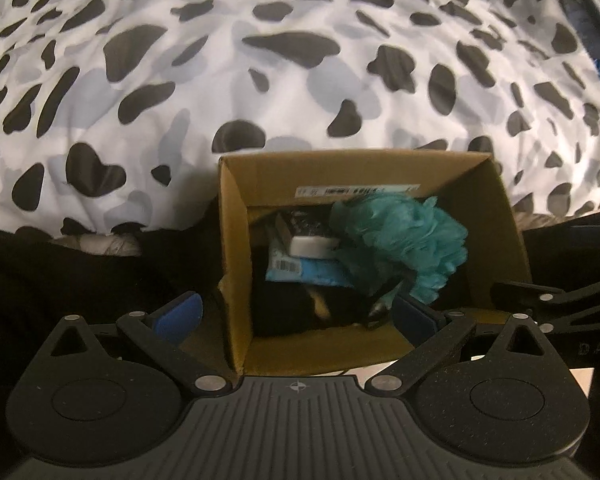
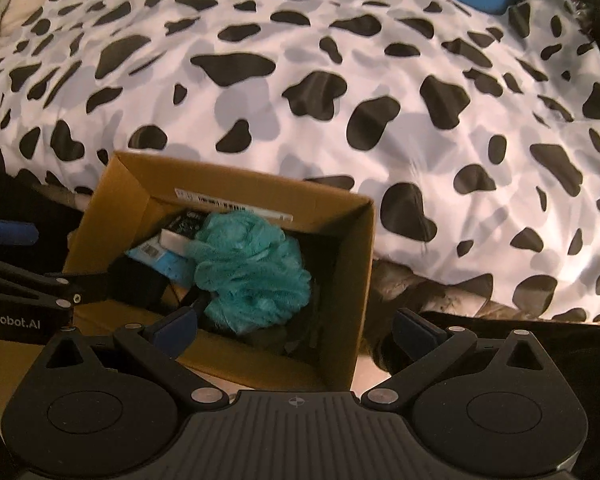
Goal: Organize soft objects
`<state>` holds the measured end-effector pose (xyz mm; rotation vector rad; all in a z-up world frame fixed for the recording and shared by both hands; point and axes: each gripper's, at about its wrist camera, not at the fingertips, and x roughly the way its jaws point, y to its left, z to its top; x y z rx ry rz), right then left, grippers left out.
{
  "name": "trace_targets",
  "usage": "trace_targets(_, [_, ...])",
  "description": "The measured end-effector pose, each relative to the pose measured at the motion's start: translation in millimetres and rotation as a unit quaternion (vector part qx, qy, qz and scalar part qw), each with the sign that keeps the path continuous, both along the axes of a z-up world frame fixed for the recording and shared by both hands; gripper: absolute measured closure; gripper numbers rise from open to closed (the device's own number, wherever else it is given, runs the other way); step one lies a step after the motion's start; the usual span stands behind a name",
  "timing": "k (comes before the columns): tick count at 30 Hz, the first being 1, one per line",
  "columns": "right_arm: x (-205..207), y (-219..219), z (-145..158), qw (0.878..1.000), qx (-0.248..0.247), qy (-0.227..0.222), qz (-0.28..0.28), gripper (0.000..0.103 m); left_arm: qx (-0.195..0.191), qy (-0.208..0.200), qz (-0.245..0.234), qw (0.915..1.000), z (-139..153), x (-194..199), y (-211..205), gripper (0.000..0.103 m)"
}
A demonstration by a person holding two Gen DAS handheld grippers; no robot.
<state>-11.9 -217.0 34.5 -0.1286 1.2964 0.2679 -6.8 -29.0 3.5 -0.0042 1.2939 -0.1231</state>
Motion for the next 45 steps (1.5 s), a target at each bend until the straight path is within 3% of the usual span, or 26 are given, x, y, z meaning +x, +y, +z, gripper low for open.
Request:
trace_targets(12, [7.6,-1.4,-24.6,0.999,-0.004,0.047,0.0,0.0,0.012,0.069,0.014,0.9975,-25.1,10.5,2.2,0.0])
trace_targets(45, [7.9,1.3,-31.1,0.998,-0.015,0.062,0.008,0.0,0.013,0.077,0.018,0.9968,-29.0,12.3,2.4,0.0])
